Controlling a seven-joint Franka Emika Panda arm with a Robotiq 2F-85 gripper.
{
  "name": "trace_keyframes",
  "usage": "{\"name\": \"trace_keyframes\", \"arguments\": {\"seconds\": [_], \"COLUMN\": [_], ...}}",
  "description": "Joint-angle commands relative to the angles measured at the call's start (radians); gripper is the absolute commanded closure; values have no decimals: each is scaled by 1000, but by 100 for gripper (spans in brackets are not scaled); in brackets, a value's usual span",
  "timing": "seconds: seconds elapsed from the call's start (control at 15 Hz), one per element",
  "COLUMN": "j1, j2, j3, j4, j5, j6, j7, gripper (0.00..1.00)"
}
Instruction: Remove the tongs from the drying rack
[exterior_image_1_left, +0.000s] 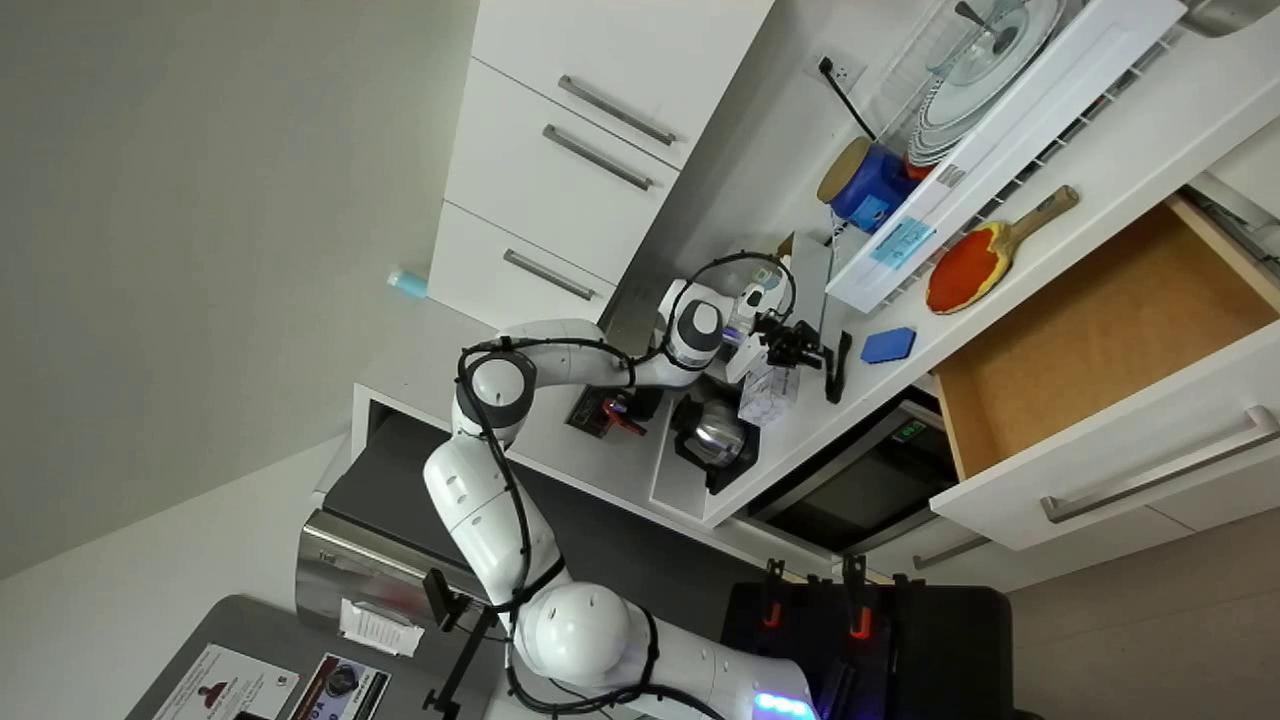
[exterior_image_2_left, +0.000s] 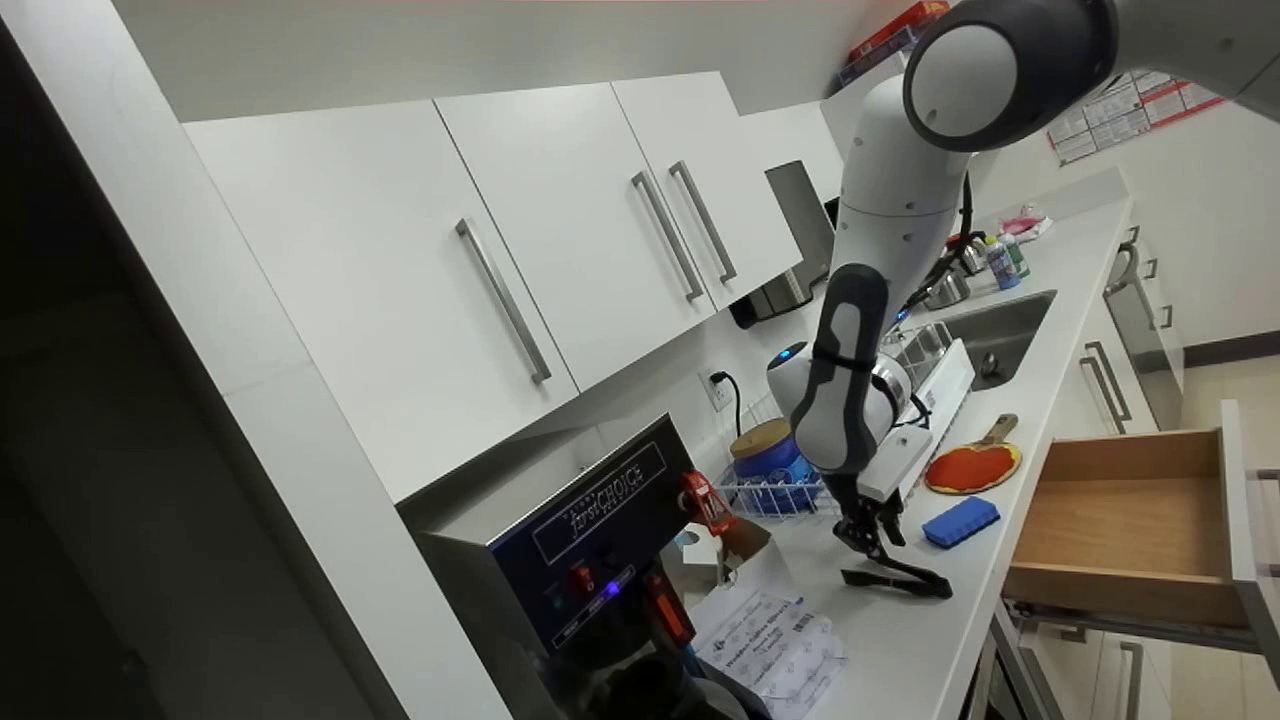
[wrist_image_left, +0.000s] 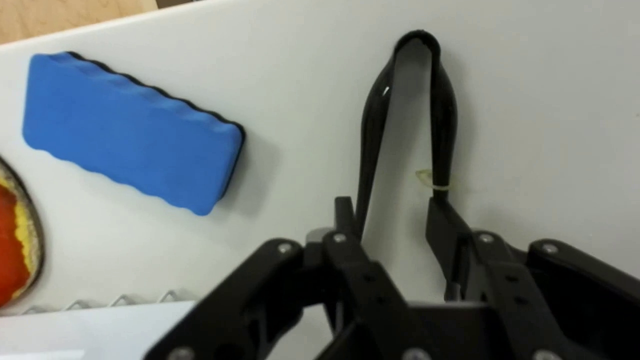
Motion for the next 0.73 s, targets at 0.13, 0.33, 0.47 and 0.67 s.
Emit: {"name": "trace_keyframes", "arguments": {"seconds": [0.13,0.33,0.47,0.67], "j1": [30,29,14,14], "j2": [-7,-10,0,0], "j3": [-14,-13,0,0], "j4": [7,2,7,7], "j5": [-18,-14,0,0], "j6": [7,10,-2,-1], "j7": [27,24,0,0], "gripper": [10,0,0,0]}}
